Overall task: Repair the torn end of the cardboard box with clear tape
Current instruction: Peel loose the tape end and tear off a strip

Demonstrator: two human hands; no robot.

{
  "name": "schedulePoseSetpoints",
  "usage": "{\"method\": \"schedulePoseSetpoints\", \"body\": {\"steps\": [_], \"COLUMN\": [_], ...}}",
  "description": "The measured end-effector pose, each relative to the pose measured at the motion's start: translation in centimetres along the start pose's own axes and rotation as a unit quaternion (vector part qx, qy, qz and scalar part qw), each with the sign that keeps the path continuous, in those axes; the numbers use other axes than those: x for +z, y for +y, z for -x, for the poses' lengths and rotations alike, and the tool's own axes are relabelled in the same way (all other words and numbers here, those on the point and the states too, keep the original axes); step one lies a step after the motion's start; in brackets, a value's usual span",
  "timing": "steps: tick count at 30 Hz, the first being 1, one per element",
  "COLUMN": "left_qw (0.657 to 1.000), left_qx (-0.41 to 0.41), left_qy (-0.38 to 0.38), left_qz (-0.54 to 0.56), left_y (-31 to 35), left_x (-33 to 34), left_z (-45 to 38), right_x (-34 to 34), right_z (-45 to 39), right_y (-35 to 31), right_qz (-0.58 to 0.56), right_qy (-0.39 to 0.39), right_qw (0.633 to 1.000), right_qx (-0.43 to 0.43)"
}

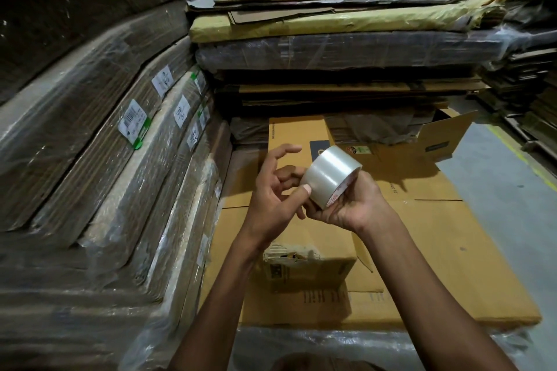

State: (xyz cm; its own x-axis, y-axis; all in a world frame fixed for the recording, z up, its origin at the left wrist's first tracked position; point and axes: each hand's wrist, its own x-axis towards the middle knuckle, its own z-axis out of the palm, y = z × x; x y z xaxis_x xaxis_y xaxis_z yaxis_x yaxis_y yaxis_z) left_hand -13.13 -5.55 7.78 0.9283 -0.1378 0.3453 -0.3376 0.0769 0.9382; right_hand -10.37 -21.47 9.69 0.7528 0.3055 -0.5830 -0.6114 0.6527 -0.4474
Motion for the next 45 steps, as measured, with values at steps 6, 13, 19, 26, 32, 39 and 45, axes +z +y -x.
{"method": "schedulePoseSetpoints", "body": {"steps": [6,13,19,26,32,39,45], "left_qw": [0.991,0.981,0.967,0.957,0.908,0.858,0.858], "left_qx": [0.082,0.124,0.164,0.164,0.251,0.281,0.259], "left_qy": [0.024,0.045,0.102,0.147,0.146,0.128,0.058], "left_qz": [-0.105,-0.143,-0.164,-0.191,-0.301,-0.411,-0.439], "left_y": [0.2,0.7,0.5,0.6,0.1,-0.5,-0.2], "left_x": [0.3,0.5,1.2,1.7,0.6,0.0,-1.3], "left_z": [-0.4,-0.5,-0.5,-0.7,-0.9,-0.7,-1.1], "right_x": [-0.1,-0.4,-0.2,0.0,-0.6,-0.7,-0.8], "right_z": [-0.1,0.2,-0.4,-0.3,-0.4,-0.6,-0.7], "right_y": [-0.1,-0.1,-0.3,-0.5,-0.7,-0.2,0.0], "right_qz": [0.002,0.029,0.046,0.042,0.042,0.044,0.058], "right_qy": [-0.042,-0.056,-0.057,-0.045,-0.024,0.008,0.033], "right_qw": [0.999,0.998,0.997,0.998,0.999,0.998,0.997], "right_qx": [0.000,-0.012,-0.011,-0.015,-0.022,-0.033,-0.041]}}
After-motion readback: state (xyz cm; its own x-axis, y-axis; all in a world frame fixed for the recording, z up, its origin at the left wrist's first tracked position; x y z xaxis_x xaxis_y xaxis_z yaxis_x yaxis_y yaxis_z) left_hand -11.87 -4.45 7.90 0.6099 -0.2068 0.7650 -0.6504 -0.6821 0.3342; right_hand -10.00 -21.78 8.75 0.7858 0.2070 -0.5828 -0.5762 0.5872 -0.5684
